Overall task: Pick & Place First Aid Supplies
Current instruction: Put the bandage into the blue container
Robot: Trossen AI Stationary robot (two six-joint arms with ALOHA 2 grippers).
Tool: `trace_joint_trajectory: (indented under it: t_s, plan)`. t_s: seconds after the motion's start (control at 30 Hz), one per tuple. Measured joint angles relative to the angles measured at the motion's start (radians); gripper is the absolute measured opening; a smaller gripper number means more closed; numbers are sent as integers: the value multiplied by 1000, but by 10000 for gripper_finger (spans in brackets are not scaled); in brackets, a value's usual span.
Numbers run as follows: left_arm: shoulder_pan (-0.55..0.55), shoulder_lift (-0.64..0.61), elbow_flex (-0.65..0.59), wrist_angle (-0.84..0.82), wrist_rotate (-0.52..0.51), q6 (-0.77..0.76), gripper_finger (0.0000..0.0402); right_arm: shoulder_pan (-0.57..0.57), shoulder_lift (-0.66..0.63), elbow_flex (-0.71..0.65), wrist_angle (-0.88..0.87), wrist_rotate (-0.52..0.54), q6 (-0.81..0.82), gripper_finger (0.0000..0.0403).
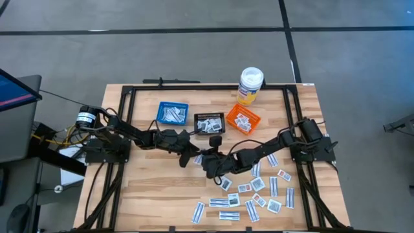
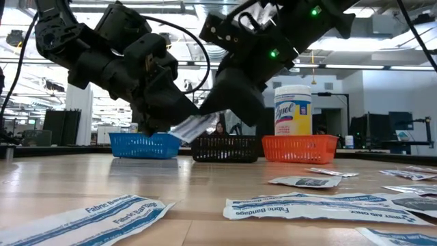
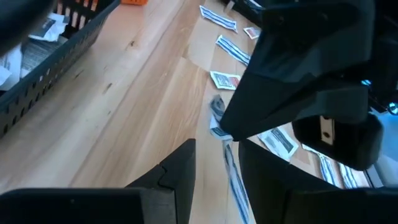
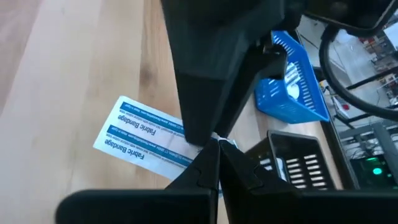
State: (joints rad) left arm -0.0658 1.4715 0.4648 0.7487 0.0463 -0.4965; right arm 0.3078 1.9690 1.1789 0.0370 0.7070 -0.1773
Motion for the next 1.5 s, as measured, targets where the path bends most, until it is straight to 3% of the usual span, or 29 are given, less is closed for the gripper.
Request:
trace_joint_trajectory:
  t_s: [0.23,0.53,0.97,1.13,1.23,1.37,1.5]
  plan:
    - [-15,0,0,1,0,84,110,-11,0,0,28,2,39,0]
    - [-19,0,0,0,0,184,9,-1,0,0,31,21,40,0]
    - [-19,0,0,-8,-29,271,8,48,-14,-1,8,120,13,77]
    - [-21,0,0,-10,-42,348,8,68,-26,-1,-38,208,50,112]
    - [-35,0,0,-12,-44,446,9,65,-53,-1,-72,138,147,129]
    - [-79,0,0,-10,-59,584,7,38,-99,0,-90,-56,280,140]
    - [-130,0,0,-5,-111,680,10,13,-109,0,-111,-149,336,143]
